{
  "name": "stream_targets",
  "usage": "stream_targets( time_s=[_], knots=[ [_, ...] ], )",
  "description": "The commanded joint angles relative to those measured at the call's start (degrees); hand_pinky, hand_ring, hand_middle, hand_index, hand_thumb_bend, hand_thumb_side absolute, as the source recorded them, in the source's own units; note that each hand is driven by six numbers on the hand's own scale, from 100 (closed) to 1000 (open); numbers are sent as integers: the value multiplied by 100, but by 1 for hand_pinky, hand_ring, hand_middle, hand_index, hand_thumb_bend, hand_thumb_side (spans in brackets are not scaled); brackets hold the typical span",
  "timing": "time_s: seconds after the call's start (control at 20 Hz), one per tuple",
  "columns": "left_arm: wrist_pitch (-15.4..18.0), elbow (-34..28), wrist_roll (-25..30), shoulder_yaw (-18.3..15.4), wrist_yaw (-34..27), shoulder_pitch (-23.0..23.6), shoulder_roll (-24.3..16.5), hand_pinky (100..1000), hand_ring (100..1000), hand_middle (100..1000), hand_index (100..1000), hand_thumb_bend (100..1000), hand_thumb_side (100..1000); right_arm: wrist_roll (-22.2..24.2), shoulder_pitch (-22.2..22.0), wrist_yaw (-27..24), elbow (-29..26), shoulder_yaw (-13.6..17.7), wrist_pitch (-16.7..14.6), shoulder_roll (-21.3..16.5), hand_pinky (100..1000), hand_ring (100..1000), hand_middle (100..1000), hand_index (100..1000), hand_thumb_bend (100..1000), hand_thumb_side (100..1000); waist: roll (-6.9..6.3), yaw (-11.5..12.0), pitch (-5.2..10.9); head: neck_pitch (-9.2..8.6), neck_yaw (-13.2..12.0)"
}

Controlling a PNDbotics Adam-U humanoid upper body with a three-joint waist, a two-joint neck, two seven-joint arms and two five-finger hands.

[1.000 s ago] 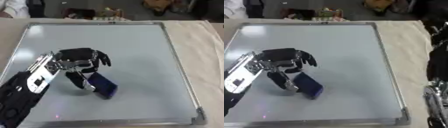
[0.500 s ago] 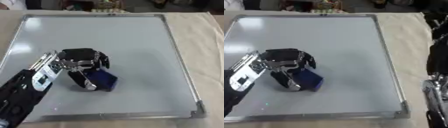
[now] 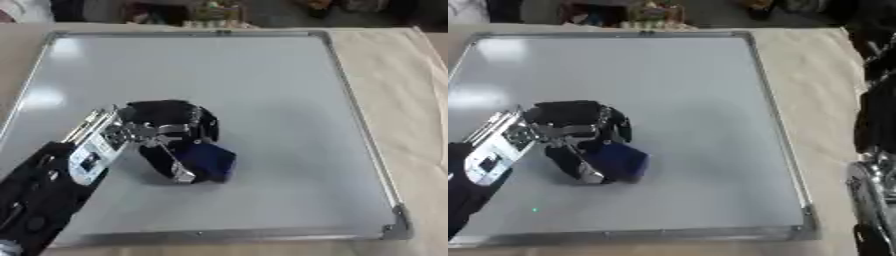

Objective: Wipe the whiteboard clean with a brush.

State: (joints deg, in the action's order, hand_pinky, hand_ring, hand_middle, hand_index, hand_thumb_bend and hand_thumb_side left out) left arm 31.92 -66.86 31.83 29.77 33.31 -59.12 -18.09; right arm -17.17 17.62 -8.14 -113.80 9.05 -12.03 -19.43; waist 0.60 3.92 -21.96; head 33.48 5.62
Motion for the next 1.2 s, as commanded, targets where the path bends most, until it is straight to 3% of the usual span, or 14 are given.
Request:
stream_targets(
  time_s=[0.05, 0.65, 0.95, 1.2],
  knots=[
    [2004, 27, 2014, 21, 32, -69, -4, 636, 692, 638, 100, 387, 366, 2, 40, -1, -80, -4, -5, -136, 908, 903, 583, 862, 226, 873, 2, 3, 80, -83, -16],
    [2004, 116, 2014, -36, 131, -65, 6, 619, 662, 577, 100, 361, 371, 13, 24, 2, -80, -4, -7, -134, 910, 904, 583, 864, 230, 869, -1, 10, 74, -121, -20],
    [2004, 144, 2014, -62, 210, -69, 18, 553, 582, 540, 100, 356, 386, 12, 14, 1, -80, 2, -8, -128, 911, 905, 583, 864, 230, 866, -1, 4, 66, -158, -21],
    [2004, 134, 2014, -87, 228, -64, 25, 553, 575, 521, 100, 350, 392, 16, 7, -1, -80, 1, -7, -127, 912, 905, 583, 865, 231, 866, 2, 14, 70, -168, -25]
  ],
)
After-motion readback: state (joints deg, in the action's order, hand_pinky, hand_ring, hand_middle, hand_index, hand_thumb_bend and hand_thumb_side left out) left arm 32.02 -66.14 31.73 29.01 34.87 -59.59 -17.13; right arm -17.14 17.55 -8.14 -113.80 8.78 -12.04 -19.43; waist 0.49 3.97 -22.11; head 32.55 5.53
